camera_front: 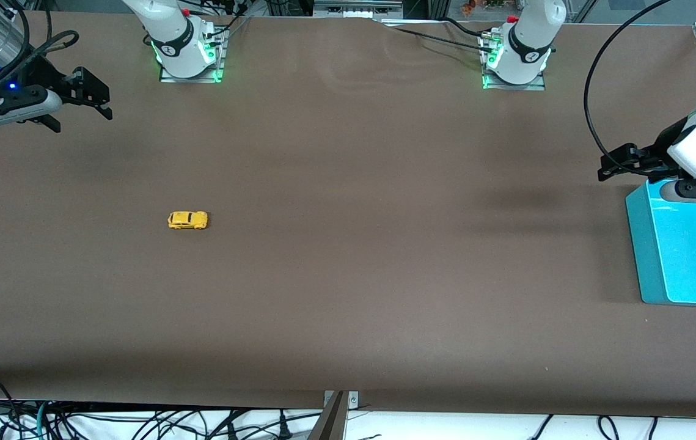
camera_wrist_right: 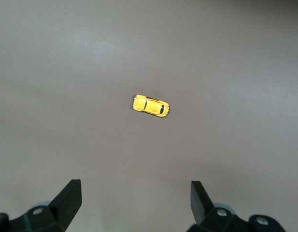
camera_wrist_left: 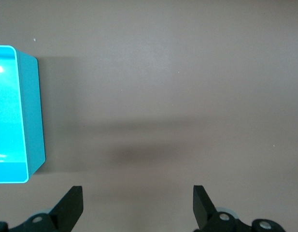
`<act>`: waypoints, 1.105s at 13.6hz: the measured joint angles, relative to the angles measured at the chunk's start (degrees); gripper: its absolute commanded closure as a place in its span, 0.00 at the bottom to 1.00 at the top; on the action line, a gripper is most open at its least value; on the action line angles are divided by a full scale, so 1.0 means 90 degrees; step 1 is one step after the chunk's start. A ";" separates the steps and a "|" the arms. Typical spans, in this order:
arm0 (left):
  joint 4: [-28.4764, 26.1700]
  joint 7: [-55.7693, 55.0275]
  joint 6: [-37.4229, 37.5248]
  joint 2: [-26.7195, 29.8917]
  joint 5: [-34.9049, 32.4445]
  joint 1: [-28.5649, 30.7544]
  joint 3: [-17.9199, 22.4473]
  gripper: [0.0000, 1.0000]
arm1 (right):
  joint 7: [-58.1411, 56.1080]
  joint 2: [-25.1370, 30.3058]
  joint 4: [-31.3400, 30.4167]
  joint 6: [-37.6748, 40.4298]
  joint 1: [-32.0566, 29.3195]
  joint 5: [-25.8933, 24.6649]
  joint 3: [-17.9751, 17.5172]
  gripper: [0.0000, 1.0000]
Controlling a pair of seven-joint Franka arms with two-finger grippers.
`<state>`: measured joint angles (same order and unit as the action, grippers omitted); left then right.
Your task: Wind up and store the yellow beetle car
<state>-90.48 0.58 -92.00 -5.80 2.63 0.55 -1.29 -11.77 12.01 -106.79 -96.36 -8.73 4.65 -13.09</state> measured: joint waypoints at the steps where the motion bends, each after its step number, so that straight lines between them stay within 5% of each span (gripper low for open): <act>1: 0.0000 0.0000 0.0000 0.0000 0.0000 0.0000 0.0000 0.00 | 0.0044 -0.0001 0.0001 0.0023 0.0000 -0.0006 0.0007 0.00; 15: 0.0003 0.0000 -0.0035 0.0000 0.0000 0.0002 0.0000 0.00 | 0.0298 -0.0007 0.0007 0.0134 0.0001 -0.0025 0.0064 0.00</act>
<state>-90.45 0.59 -92.31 -5.80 2.63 0.57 -1.28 -9.09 11.94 -106.73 -95.16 -8.72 4.42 -12.52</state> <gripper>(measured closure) 0.000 0.000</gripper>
